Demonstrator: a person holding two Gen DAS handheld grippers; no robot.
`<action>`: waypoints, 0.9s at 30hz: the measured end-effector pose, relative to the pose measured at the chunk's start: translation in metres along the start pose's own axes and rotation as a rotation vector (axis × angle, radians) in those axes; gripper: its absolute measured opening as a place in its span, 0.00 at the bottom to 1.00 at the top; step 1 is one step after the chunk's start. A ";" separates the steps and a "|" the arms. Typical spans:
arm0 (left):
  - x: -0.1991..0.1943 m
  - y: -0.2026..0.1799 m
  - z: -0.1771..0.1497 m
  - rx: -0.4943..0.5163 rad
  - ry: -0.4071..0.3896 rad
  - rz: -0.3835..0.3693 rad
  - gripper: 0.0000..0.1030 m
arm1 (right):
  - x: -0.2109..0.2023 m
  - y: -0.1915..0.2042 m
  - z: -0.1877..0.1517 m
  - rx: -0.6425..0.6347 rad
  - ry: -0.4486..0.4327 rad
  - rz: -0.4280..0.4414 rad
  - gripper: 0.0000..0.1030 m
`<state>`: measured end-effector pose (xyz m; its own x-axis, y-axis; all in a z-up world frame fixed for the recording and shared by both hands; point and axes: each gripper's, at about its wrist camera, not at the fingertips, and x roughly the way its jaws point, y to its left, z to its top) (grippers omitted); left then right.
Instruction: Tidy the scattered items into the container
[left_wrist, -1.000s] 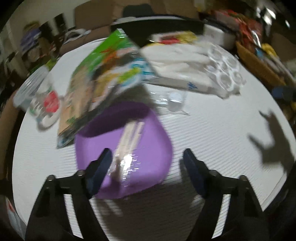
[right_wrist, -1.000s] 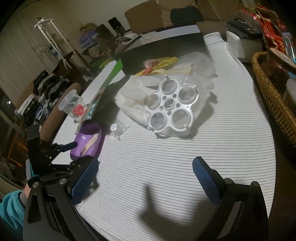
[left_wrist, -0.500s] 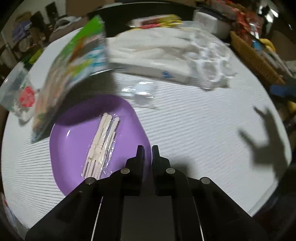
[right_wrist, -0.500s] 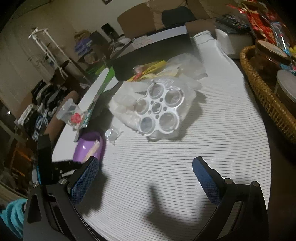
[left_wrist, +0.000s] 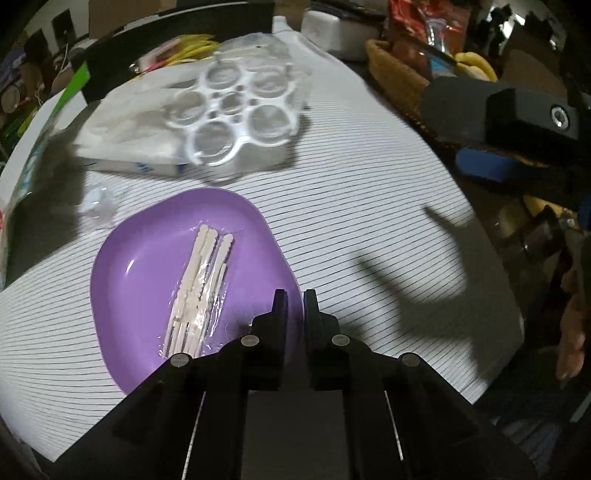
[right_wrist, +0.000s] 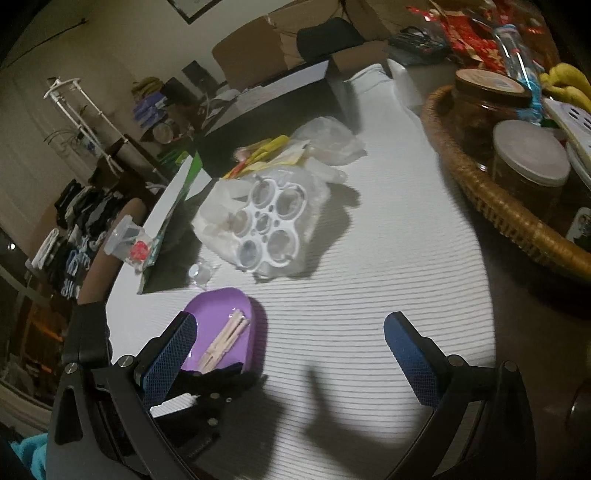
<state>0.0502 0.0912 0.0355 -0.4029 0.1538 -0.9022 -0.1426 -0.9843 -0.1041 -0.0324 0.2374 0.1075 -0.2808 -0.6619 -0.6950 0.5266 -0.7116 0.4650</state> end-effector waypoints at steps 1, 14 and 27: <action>0.000 -0.004 0.000 0.005 0.000 -0.002 0.08 | -0.001 -0.003 0.000 0.003 0.002 -0.002 1.00; -0.044 0.021 -0.016 -0.019 -0.044 -0.030 0.28 | -0.005 -0.007 -0.002 0.003 0.006 0.006 1.00; -0.036 0.143 -0.022 -0.310 -0.008 -0.068 0.39 | 0.051 0.038 -0.024 -0.135 0.213 0.002 0.59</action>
<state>0.0645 -0.0575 0.0438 -0.4088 0.2193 -0.8859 0.1128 -0.9511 -0.2875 -0.0073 0.1823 0.0760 -0.1122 -0.5883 -0.8008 0.6337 -0.6631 0.3984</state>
